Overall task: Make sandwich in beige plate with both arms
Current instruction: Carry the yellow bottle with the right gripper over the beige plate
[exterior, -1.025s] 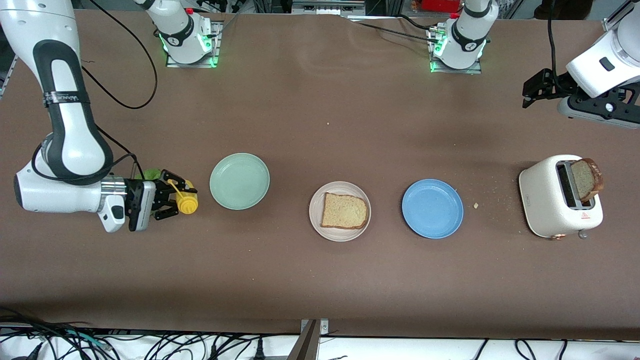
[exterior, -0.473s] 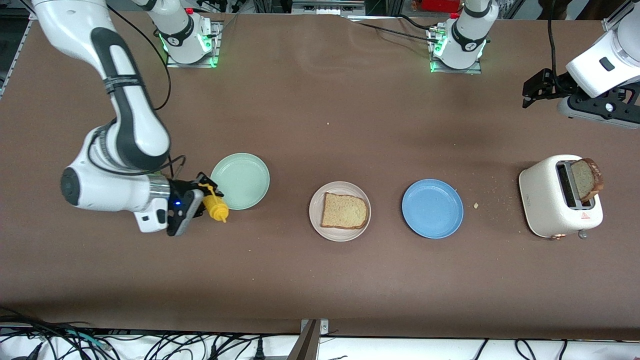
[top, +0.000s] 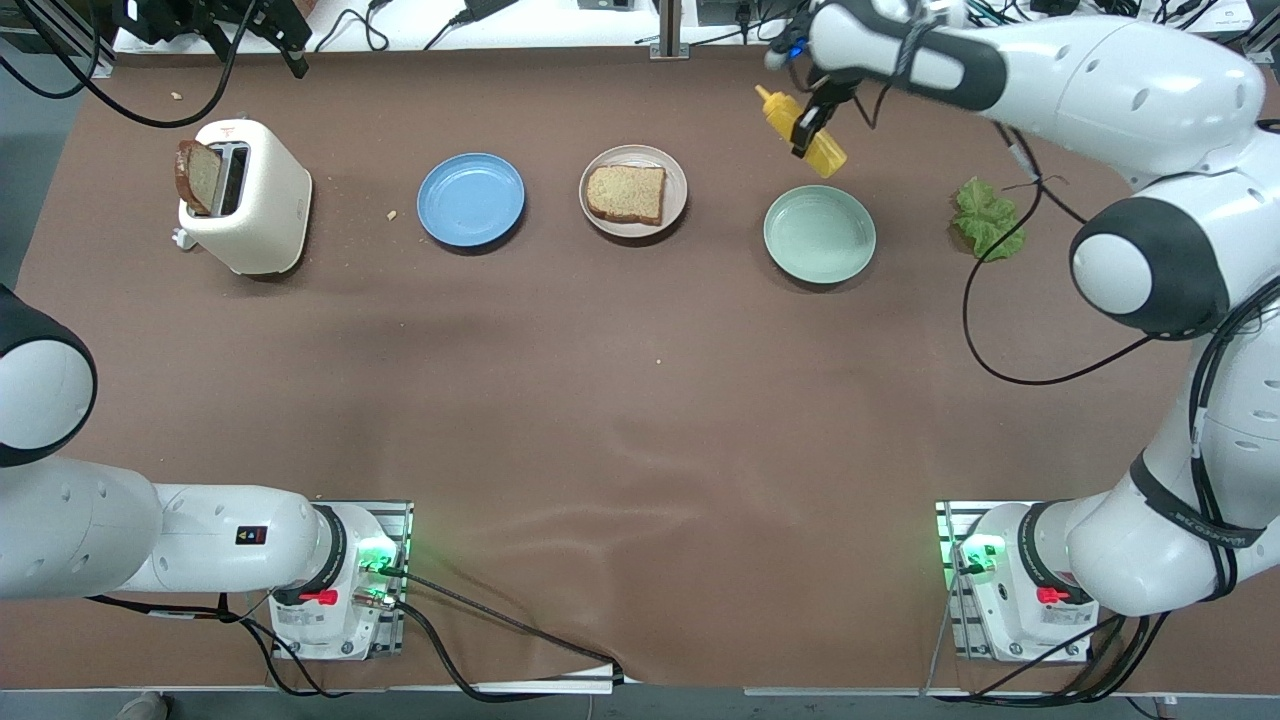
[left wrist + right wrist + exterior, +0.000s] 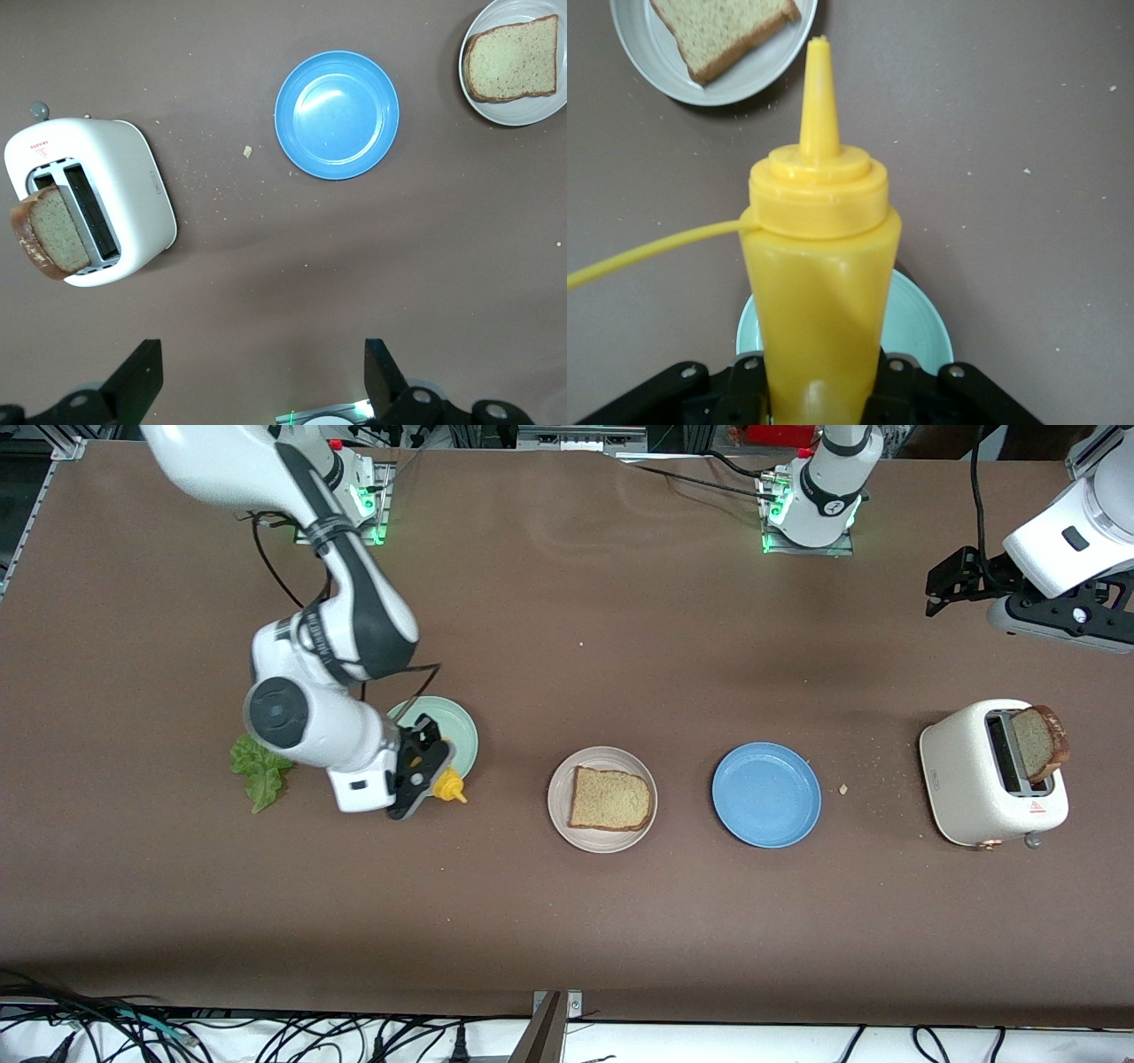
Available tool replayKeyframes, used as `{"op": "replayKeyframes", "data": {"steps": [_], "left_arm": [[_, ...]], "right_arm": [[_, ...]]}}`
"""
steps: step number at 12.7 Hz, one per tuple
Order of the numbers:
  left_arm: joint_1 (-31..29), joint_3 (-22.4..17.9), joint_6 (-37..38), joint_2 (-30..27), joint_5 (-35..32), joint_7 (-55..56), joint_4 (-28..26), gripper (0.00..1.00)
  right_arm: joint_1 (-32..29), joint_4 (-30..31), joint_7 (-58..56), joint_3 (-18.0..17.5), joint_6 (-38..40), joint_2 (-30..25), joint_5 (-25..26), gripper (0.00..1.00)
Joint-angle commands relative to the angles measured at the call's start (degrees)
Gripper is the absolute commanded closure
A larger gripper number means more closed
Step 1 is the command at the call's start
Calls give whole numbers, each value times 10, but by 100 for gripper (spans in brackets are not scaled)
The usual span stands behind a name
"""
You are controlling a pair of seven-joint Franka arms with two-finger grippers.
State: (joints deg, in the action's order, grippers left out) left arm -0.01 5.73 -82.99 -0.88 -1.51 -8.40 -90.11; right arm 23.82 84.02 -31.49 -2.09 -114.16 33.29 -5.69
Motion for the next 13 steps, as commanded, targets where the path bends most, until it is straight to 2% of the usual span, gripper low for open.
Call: {"op": "replayKeyframes", "data": {"steps": [1,5,8,10,13], "left_arm": [[-3,2,6,-8,-5,-14,-2,0],[-4,2,6,-8,-5,-14,-2,0],[-4,2,6,-8,-5,-14,-2,0],[-4,2,6,-8,-4,-14,-2,0],[-4,2,6,-8,-4,-14,-2,0]], "right_arm": [[47,-19,55,5,5,13,81,68],[126,-28,112,5,13,39,234,68],[183,-52,134,6,49,72,324,68],[209,-85,134,6,80,104,365,68],[223,-103,134,6,88,127,387,68]]}}
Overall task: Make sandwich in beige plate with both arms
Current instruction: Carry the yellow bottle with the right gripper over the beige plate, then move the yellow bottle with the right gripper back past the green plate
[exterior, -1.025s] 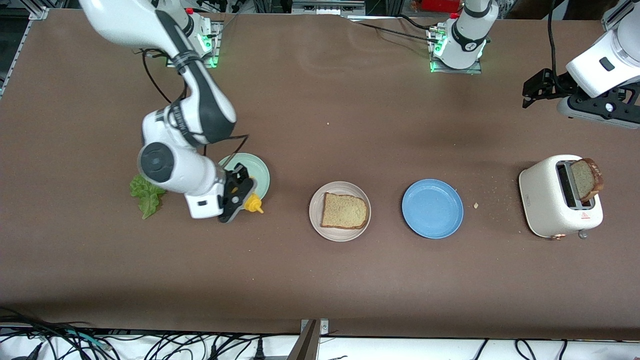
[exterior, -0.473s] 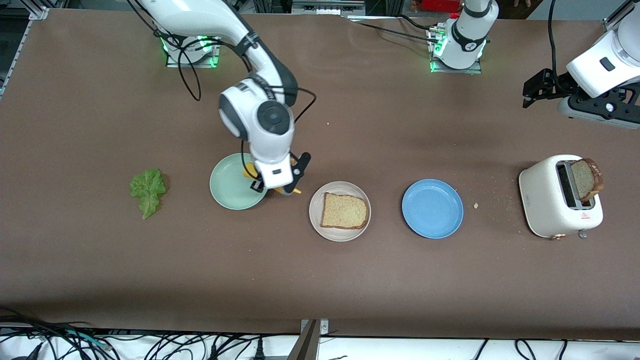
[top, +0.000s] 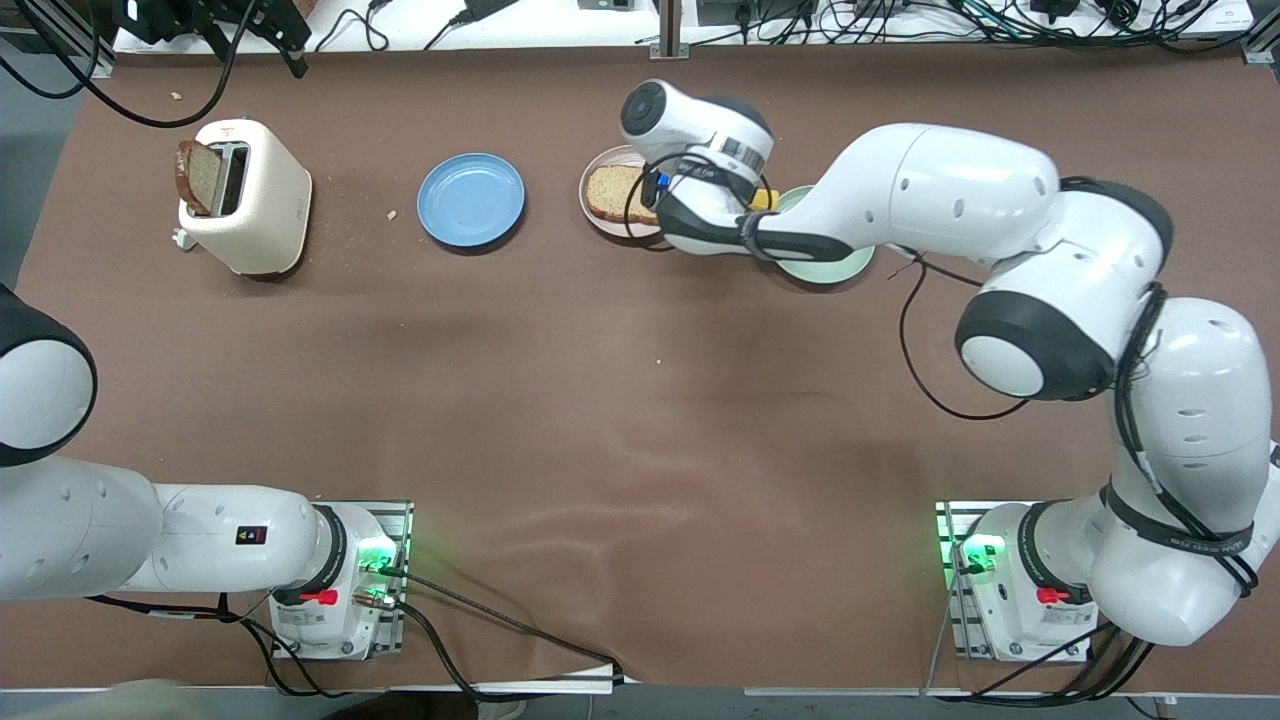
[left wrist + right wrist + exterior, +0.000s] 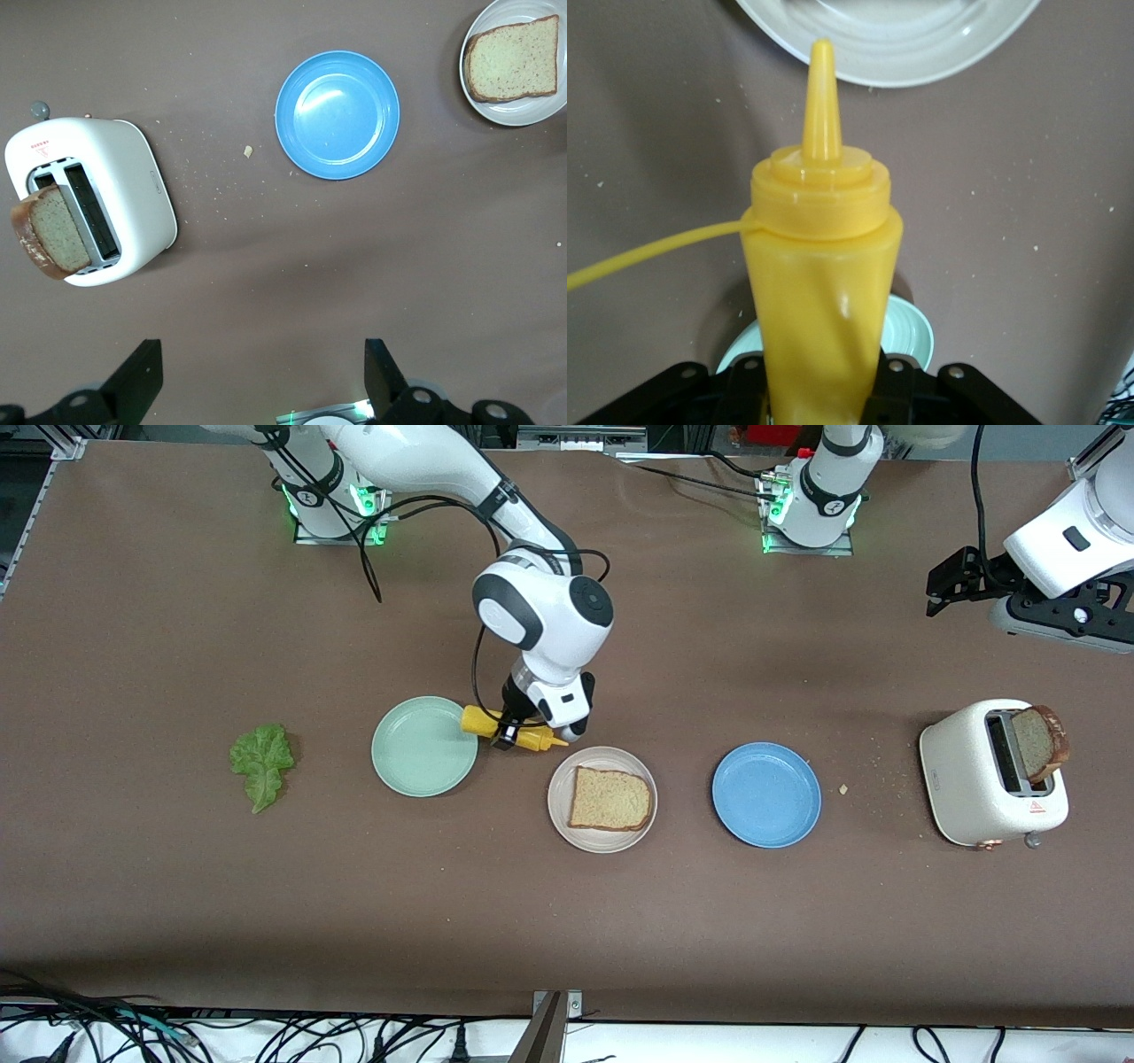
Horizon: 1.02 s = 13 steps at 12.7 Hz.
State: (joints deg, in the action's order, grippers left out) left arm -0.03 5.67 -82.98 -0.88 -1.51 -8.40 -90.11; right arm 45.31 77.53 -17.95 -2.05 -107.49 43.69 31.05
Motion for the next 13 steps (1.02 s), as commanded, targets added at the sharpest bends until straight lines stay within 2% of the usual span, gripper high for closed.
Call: {"op": "replayKeyframes", "data": {"steps": [1,3,9,11,13], "left_arm": [[-4,2,6,-8,-4,-14,-2,0],[-4,2,6,-8,-4,-14,-2,0],[-4,2,6,-8,-4,-14,-2,0],[-5,1,6,-8,-4,-14,-2,0],[-5,0,8,-8,-4,-14,-2,0]], "right_arm": [[12,-38,-2,6,20,30,36,68],[24,-37,-2,6,22,40,66,68],[13,-62,-9,5,27,40,56,67],[3,-62,-16,3,26,28,28,67],[-20,-60,-20,4,21,3,-25,67]]}}
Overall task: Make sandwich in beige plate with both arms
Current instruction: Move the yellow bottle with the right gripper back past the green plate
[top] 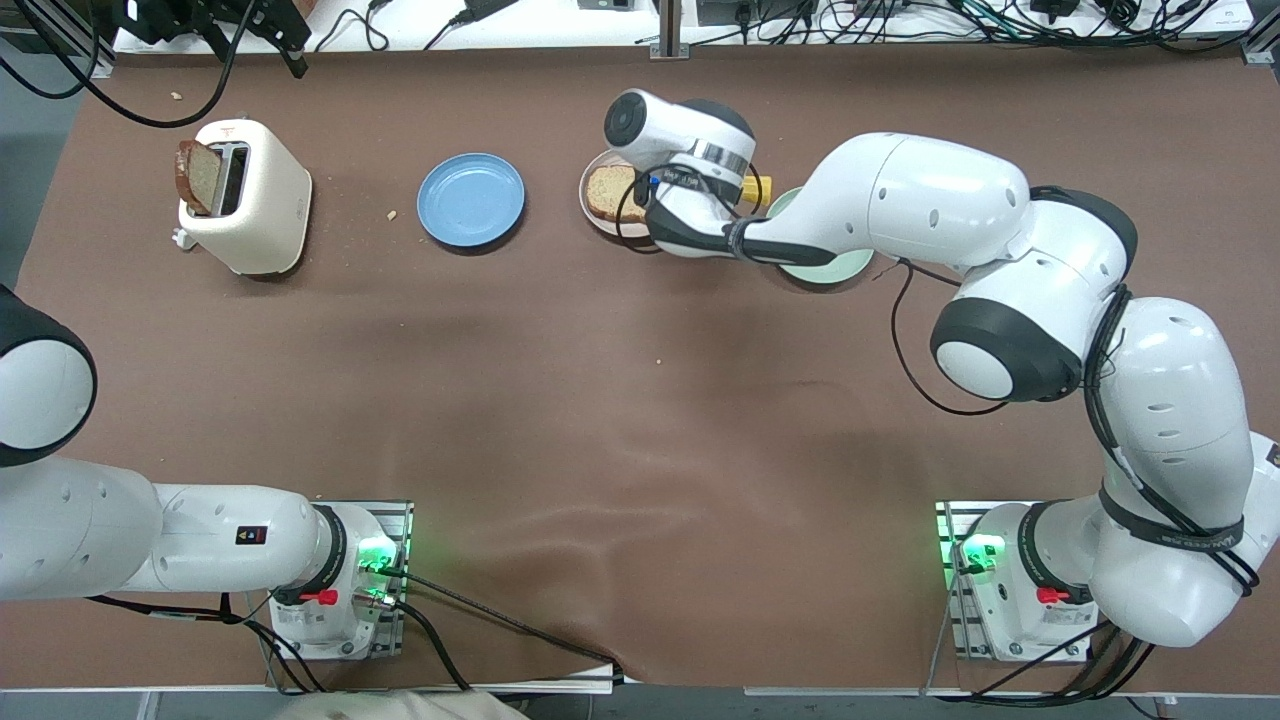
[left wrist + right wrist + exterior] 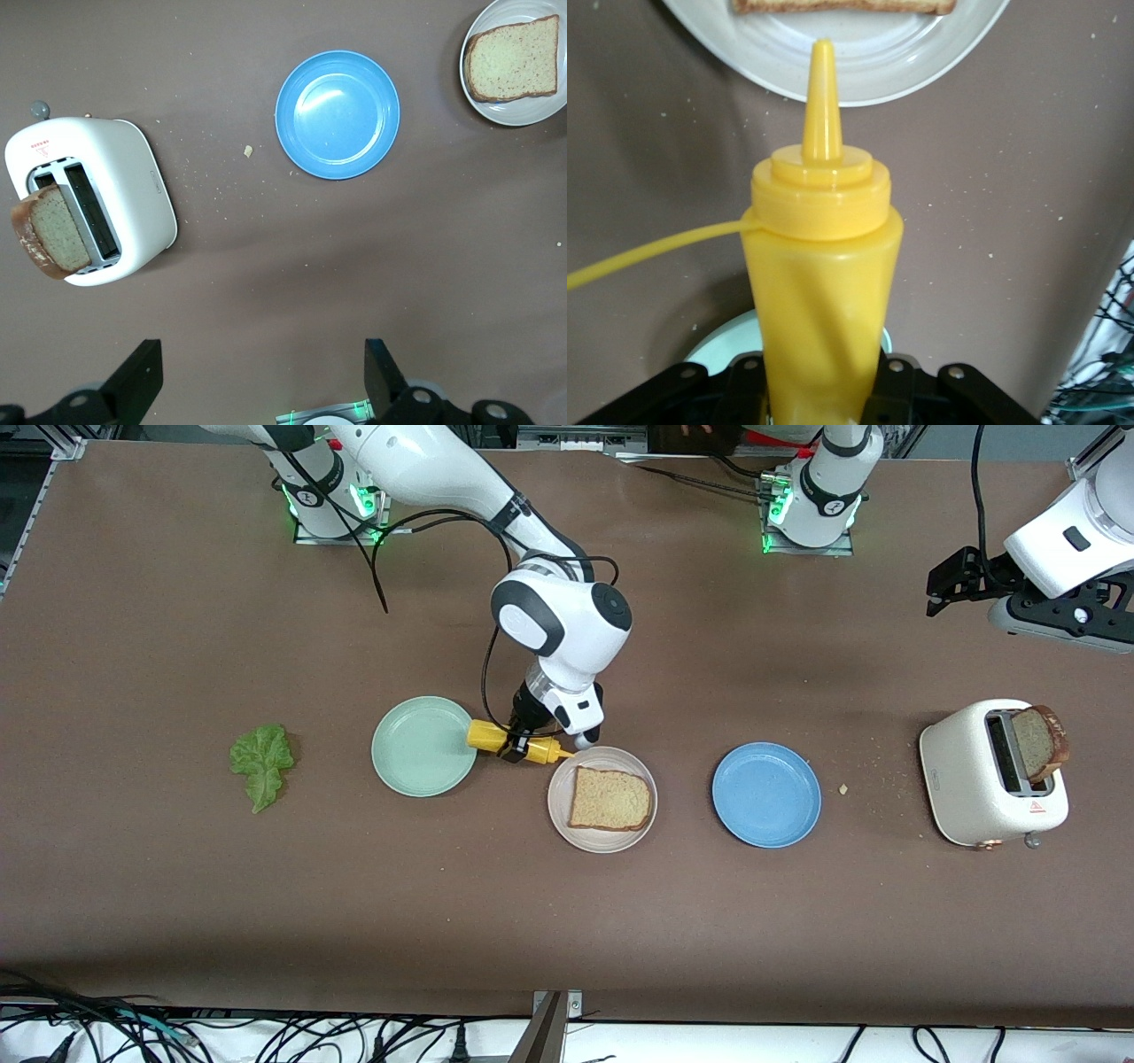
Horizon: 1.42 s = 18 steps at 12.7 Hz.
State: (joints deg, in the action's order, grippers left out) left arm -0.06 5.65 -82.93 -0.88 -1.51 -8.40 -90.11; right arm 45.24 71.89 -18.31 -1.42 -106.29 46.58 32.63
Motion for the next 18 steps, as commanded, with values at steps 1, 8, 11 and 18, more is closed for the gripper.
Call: {"op": "replayKeyframes", "data": {"steps": [1,8,11,18], "left_arm": [[-5,1,11,-8,-5,-14,-2,0],[-4,1,14,-8,-6,-14,-2,0],[-4,2,15,-8,-6,-13,-2,0],[-5,1,15,2,-10,-12,-2,0]], "right_arm": [[-33,0,-23,-3,7,-42,-71,67],[-138,40,-82,-3,7,-127,-323,67],[-175,78,-93,-2,8,-160,-427,67],[-280,130,-291,-2,41,-193,-607,67]]}}
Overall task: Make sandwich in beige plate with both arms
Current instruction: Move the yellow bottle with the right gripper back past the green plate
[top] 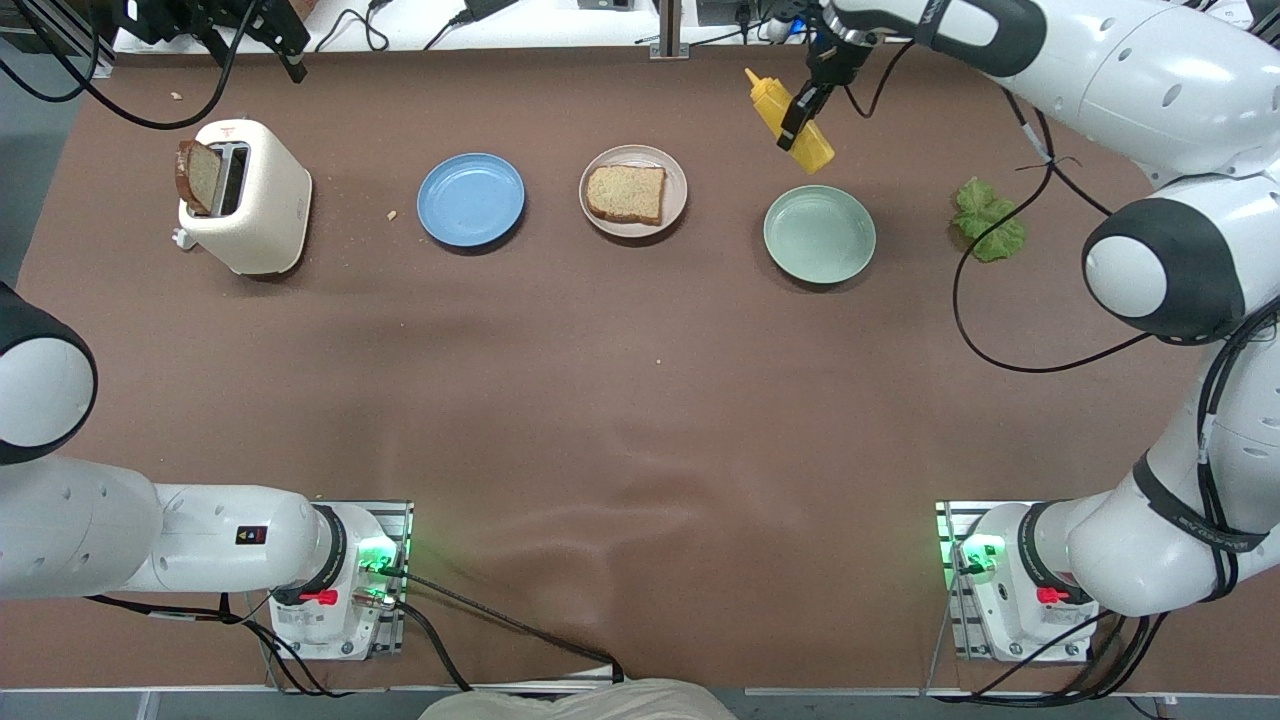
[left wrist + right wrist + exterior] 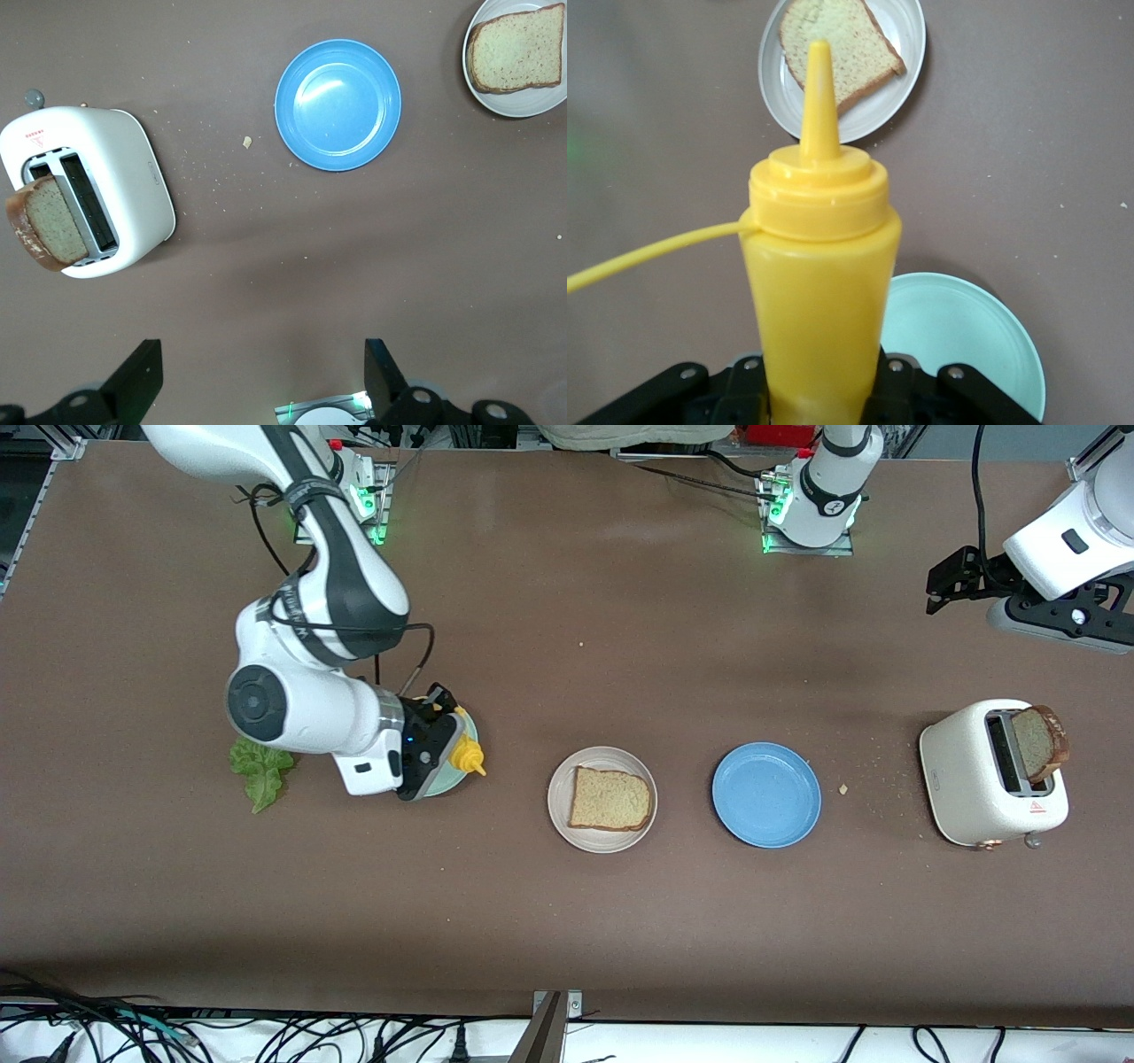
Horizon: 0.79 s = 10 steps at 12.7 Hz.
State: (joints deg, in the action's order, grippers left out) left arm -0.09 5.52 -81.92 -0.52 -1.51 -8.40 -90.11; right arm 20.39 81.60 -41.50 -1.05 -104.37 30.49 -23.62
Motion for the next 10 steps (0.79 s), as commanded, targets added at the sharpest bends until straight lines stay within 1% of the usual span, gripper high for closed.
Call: {"op": "replayKeyframes", "data": {"steps": [1,5,6,10], "left_arm": [[-4,2,5,-2,-11,-11,-2,0],[-4,2,5,-2,-11,-11,-2,0],[-4,2,6,-2,-11,-10,-2,0],[-4,1,5,1,-10,-7,-2,0]], "right_arm": [[-47,33,-98,-5,36,-34,-75,67],[-122,34,-277,-2,87,-36,-161,67],[-139,35,-316,0,104,-33,-175,67],[-200,35,-481,0,158,-15,-194,67]]}}
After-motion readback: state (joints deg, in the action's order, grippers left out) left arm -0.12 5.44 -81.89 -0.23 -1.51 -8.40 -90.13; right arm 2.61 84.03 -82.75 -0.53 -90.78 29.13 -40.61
